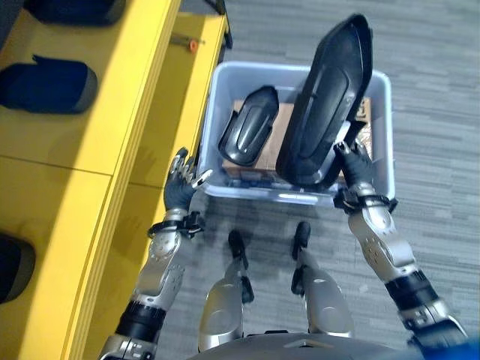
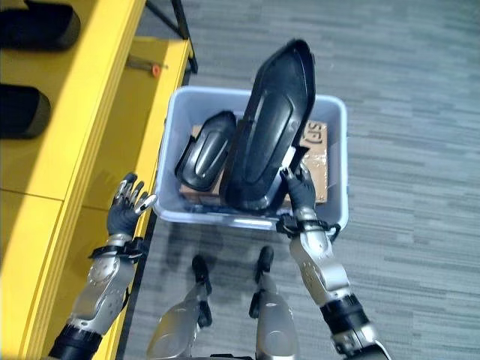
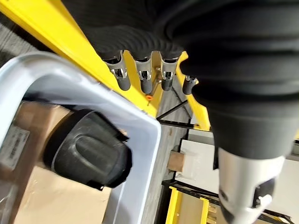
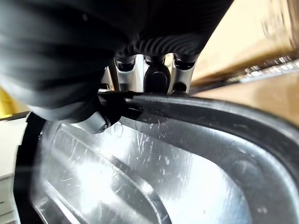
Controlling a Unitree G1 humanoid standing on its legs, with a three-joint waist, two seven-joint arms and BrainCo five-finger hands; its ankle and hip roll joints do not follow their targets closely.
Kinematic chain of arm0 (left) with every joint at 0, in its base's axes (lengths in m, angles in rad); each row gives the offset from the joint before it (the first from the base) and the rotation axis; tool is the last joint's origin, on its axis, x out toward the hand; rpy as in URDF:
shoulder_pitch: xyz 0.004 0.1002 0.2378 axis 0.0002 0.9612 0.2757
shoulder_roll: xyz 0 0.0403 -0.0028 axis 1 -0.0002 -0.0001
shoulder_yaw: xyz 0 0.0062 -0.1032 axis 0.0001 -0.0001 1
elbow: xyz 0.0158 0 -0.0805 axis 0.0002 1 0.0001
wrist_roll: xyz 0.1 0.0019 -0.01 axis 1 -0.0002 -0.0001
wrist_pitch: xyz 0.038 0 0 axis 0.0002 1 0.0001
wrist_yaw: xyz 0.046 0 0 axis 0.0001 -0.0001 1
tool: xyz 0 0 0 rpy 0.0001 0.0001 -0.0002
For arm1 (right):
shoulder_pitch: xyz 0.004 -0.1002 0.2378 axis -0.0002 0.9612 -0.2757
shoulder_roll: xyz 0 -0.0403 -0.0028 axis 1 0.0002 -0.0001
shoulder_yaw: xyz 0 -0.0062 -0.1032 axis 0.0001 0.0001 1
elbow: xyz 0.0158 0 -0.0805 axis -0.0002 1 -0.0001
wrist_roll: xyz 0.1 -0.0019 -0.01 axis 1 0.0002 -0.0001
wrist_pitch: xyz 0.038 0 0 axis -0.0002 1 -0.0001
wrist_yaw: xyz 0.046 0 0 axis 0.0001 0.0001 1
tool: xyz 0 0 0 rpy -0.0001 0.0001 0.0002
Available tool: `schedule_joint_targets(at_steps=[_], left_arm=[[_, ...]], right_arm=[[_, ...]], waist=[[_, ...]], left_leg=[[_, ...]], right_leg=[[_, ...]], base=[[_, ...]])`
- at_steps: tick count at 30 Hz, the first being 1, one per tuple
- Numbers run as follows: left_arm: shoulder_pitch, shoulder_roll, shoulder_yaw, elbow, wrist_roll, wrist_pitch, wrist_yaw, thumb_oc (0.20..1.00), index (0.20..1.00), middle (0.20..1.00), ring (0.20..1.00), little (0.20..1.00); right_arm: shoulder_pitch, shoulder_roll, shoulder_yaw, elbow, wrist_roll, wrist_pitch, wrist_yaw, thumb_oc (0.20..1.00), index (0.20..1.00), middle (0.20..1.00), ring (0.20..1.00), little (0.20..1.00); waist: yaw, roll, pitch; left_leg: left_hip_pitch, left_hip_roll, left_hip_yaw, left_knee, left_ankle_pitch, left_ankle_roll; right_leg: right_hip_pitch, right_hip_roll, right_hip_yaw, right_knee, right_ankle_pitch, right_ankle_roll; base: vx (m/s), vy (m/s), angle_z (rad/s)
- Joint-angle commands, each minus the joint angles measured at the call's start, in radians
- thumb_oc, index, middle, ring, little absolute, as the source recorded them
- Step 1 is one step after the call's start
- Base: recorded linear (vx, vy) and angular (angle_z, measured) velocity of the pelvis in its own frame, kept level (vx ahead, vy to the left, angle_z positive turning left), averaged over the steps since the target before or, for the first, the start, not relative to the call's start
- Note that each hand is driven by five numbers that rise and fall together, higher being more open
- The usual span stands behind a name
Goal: Move parts from the plastic box to the shelf.
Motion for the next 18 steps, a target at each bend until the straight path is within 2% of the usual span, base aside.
schedule_joint_targets(at_steps=[1,6,18], left_arm=[[0.031,0.025,0.033,-0.024,0.040,-0.024,-0.059,1.000,1.000,1.000,1.000,1.000],[0.094,-0.003,0.070,-0.028,0.047,-0.015,-0.090,1.000,1.000,1.000,1.000,1.000],[0.160,-0.067,0.096,-0.013,0.053,0.006,-0.111,1.000,1.000,1.000,1.000,1.000]], right_arm=[[0.026,-0.024,-0.079,-0.079,-0.016,-0.032,0.083,0.200,0.200,0.200,0.200,0.200],[0.122,-0.028,-0.135,-0.101,-0.005,-0.016,0.124,0.200,0.200,0.200,0.200,0.200],[0.200,0.006,-0.168,-0.097,0.048,0.006,0.148,0.200,0.200,0.200,0.200,0.200]], waist=[[0.004,-0.002,-0.108],[-0.003,0.002,-0.166],[0.000,0.005,-0.241]], left_leg=[[0.073,0.073,-0.020,0.008,0.001,-0.075],[0.114,0.087,-0.021,0.008,0.006,-0.078],[0.178,0.111,-0.023,0.008,0.022,-0.082]], right_leg=[[0.060,-0.055,0.009,0.077,-0.102,0.111],[0.110,-0.040,0.002,0.071,-0.118,0.104],[0.183,-0.005,0.004,0.063,-0.148,0.087]], base=[[0.04,-0.057,-0.08],[0.02,-0.042,-0.01],[-0.03,-0.046,-0.01]])
